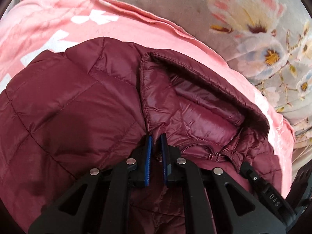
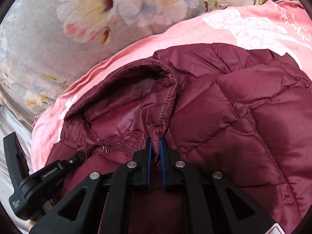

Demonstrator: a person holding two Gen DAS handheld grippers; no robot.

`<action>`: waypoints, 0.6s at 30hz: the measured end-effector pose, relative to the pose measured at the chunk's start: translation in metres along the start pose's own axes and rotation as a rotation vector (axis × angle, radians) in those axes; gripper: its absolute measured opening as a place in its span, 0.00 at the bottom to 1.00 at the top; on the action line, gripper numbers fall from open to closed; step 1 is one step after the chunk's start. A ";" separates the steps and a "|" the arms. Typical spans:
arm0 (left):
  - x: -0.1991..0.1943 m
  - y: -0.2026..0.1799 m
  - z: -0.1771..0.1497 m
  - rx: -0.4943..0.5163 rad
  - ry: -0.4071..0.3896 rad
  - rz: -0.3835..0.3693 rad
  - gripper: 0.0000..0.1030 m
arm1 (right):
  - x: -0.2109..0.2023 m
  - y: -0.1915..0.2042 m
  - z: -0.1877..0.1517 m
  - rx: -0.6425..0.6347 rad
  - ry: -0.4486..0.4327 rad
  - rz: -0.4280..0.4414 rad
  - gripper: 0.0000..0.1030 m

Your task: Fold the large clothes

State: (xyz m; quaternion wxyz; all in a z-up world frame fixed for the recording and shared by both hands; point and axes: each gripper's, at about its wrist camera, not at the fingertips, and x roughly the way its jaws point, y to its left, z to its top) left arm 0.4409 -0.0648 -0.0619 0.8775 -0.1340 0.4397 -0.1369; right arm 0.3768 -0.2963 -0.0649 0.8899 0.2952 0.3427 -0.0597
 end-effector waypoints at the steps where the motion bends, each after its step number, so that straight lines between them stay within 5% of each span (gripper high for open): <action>1: 0.001 -0.002 -0.002 0.013 -0.009 0.008 0.08 | 0.002 0.000 0.001 -0.001 0.003 -0.006 0.05; 6: 0.003 0.001 -0.004 0.008 -0.016 -0.008 0.10 | -0.005 -0.001 0.002 0.007 0.007 0.022 0.08; 11: -0.038 0.011 0.006 -0.015 -0.082 -0.058 0.08 | -0.059 -0.008 0.003 0.018 -0.123 0.068 0.19; 18: -0.083 -0.015 0.075 0.007 -0.216 -0.054 0.08 | -0.071 0.019 0.073 -0.009 -0.230 0.065 0.16</action>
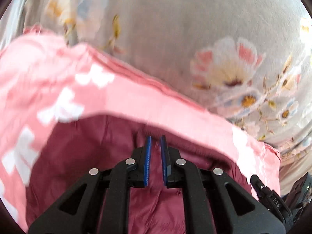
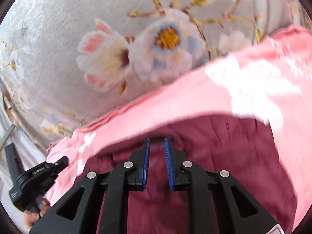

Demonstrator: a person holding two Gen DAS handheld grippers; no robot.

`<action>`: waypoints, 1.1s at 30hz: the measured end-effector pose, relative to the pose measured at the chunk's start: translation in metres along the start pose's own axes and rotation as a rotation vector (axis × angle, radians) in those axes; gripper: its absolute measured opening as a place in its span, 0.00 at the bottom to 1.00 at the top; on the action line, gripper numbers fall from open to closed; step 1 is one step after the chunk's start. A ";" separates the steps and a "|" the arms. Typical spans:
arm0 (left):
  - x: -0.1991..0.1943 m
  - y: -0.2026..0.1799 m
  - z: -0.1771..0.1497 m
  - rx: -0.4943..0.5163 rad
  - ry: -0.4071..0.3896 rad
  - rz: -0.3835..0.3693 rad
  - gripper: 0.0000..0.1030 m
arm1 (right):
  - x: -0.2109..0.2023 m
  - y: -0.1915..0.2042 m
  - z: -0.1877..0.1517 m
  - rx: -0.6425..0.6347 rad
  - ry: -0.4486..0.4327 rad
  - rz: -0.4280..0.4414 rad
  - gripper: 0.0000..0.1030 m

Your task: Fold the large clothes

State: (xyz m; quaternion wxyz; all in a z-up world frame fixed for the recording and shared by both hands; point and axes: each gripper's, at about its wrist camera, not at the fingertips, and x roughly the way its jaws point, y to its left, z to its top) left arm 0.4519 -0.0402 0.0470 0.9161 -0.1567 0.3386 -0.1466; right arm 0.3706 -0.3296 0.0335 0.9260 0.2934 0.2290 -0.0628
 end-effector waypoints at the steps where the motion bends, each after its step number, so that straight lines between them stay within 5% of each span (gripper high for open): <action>1: 0.005 -0.006 0.008 0.013 -0.010 0.020 0.09 | 0.009 0.003 0.006 0.000 0.006 0.000 0.16; 13: 0.101 0.004 -0.005 0.038 0.129 0.151 0.09 | 0.080 0.012 -0.016 -0.076 0.109 -0.081 0.11; 24: 0.116 0.020 -0.035 0.038 0.200 0.174 0.09 | 0.099 -0.006 -0.043 -0.077 0.208 -0.150 0.02; 33: 0.125 0.019 -0.048 0.070 0.185 0.195 0.09 | 0.115 -0.002 -0.048 -0.125 0.247 -0.203 0.01</action>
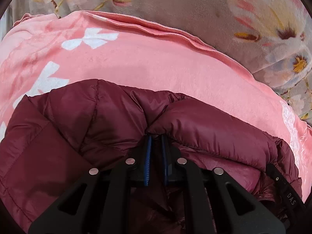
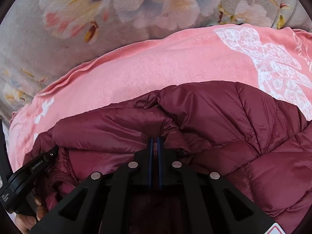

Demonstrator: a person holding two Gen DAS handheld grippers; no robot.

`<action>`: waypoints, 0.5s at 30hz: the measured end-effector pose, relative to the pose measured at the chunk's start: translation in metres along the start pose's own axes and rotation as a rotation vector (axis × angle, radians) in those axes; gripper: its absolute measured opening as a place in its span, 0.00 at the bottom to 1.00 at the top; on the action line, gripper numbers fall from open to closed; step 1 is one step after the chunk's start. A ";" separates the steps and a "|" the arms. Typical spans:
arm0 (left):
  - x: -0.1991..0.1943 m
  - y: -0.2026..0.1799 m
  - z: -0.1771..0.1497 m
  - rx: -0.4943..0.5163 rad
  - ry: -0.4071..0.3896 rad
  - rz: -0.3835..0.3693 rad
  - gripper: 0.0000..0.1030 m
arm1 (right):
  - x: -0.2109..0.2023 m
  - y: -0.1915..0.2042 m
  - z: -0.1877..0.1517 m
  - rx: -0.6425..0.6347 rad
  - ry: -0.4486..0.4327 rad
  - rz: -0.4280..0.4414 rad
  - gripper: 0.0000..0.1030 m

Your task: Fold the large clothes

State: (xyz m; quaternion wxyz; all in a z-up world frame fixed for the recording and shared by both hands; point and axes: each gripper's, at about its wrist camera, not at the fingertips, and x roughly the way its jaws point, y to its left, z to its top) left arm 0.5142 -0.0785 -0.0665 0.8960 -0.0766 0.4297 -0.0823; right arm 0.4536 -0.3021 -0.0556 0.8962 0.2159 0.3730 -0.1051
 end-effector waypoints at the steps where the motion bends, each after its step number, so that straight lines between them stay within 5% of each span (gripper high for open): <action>1: 0.001 0.001 0.000 -0.002 0.000 -0.003 0.09 | 0.001 0.001 0.000 -0.007 0.000 -0.009 0.01; 10: 0.005 0.000 0.001 0.004 -0.003 0.004 0.10 | 0.001 -0.004 0.002 0.017 -0.022 0.015 0.00; 15: -0.032 0.023 -0.002 -0.053 -0.017 -0.065 0.13 | -0.096 -0.018 -0.023 -0.021 -0.169 0.135 0.15</action>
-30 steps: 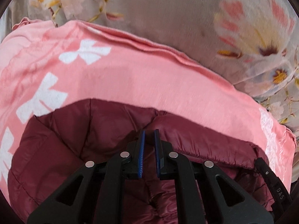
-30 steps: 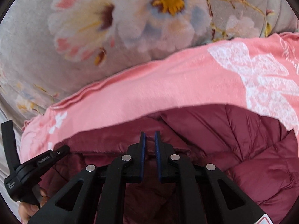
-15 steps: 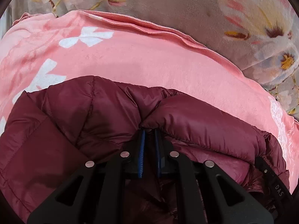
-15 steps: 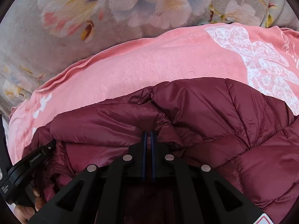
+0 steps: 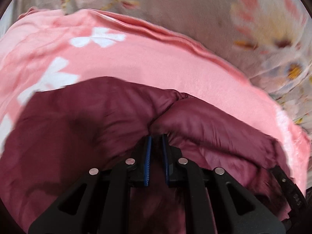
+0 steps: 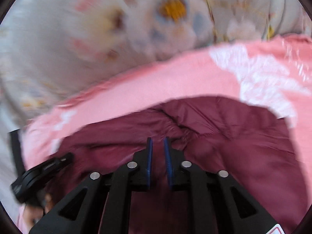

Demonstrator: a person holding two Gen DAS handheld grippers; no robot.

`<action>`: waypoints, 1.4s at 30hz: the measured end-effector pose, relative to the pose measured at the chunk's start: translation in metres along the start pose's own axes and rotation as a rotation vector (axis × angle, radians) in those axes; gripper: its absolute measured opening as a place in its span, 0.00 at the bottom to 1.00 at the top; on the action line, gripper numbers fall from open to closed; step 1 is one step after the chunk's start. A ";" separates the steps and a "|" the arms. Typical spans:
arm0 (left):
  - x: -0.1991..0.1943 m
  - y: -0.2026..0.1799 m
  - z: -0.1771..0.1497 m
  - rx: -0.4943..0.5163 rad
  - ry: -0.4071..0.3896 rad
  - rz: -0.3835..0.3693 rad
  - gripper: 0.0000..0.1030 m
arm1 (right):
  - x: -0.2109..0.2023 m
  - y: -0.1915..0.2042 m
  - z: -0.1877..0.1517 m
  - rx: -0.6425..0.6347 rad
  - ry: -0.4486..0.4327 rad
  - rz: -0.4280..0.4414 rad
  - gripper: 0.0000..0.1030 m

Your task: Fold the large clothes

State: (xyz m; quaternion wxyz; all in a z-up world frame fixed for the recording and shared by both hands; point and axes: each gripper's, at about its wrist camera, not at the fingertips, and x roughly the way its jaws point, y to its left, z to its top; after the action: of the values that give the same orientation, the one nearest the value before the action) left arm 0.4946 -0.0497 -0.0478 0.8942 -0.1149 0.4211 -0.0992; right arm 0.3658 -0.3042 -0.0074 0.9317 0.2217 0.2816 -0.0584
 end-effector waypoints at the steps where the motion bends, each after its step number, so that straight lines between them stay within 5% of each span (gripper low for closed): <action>1: -0.022 0.009 -0.002 -0.002 -0.012 -0.019 0.21 | -0.024 0.001 -0.004 -0.029 -0.024 0.010 0.15; 5: -0.107 0.049 -0.018 -0.005 -0.065 -0.078 0.56 | -0.146 -0.008 -0.040 -0.100 -0.118 0.095 0.36; 11: -0.230 0.127 -0.087 0.019 -0.065 -0.063 0.58 | -0.310 -0.047 -0.136 -0.077 -0.145 0.083 0.57; 15: -0.280 0.169 -0.145 0.007 -0.017 -0.029 0.65 | -0.357 -0.073 -0.200 0.001 -0.084 0.022 0.60; 23: -0.295 0.215 -0.231 -0.112 0.075 -0.022 0.66 | -0.349 -0.120 -0.273 0.218 0.015 -0.050 0.63; 34: -0.275 0.222 -0.240 -0.205 0.047 -0.039 0.62 | -0.308 -0.121 -0.280 0.280 0.051 -0.035 0.63; 38: -0.273 0.221 -0.238 -0.231 0.079 -0.088 0.29 | -0.302 -0.116 -0.279 0.278 0.057 -0.026 0.41; 42: -0.281 0.213 -0.238 -0.226 0.071 -0.101 0.11 | -0.303 -0.115 -0.278 0.295 0.044 -0.017 0.11</action>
State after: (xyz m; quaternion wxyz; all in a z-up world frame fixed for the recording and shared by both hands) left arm 0.1516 0.2016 -0.0517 0.8539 -0.2325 0.4547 -0.1001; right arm -0.0527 -0.2883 -0.0914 0.8822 0.3549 0.2921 -0.1021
